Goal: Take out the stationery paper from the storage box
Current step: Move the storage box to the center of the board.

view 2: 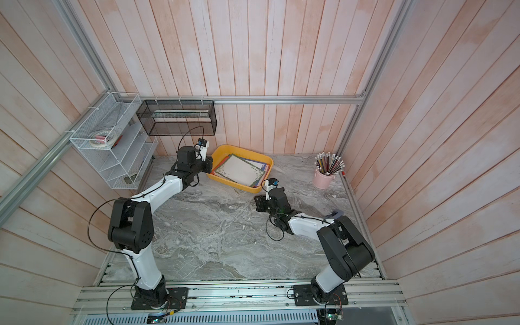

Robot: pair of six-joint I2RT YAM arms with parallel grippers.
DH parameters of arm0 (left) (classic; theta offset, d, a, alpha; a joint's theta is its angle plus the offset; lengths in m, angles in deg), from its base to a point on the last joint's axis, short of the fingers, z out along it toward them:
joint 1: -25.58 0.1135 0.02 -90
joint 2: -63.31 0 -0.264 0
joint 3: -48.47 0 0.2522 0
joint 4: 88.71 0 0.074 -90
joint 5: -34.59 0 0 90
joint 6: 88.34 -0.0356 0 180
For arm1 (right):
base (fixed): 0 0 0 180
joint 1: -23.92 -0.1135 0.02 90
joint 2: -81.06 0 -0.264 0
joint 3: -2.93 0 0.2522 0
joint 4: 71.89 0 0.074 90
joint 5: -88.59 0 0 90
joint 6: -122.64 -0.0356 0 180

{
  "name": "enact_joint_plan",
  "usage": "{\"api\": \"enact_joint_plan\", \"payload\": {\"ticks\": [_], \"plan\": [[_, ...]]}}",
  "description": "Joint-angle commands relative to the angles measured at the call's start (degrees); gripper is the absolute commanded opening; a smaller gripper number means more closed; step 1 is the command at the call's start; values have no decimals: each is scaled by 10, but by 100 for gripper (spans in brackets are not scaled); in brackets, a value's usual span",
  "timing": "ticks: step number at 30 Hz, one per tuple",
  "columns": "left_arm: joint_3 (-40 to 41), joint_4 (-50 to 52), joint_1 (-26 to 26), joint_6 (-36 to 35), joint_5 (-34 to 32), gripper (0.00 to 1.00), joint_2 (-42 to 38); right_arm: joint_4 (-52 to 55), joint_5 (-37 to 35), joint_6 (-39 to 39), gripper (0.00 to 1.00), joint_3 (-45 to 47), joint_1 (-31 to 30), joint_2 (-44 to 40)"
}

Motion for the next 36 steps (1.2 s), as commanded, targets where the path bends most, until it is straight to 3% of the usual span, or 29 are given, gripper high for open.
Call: {"api": "enact_joint_plan", "payload": {"ticks": [1,6,10,18,27,36], "plan": [[-51,-4,5,-18,21,0,38,-31,-12,-8,22,-15,-2,15],[-107,12,8,-10,17,0,92,-39,-6,-22,23,-27,-1,45],[-116,4,9,2,-2,0,116,-40,18,-29,24,-43,-1,75],[-127,12,8,22,20,0,148,-46,48,-56,27,-73,9,127],[-195,64,8,62,36,0,200,-9,22,-32,29,-111,18,165],[-203,104,8,132,23,0,219,-5,7,-29,32,-112,25,182]]}}
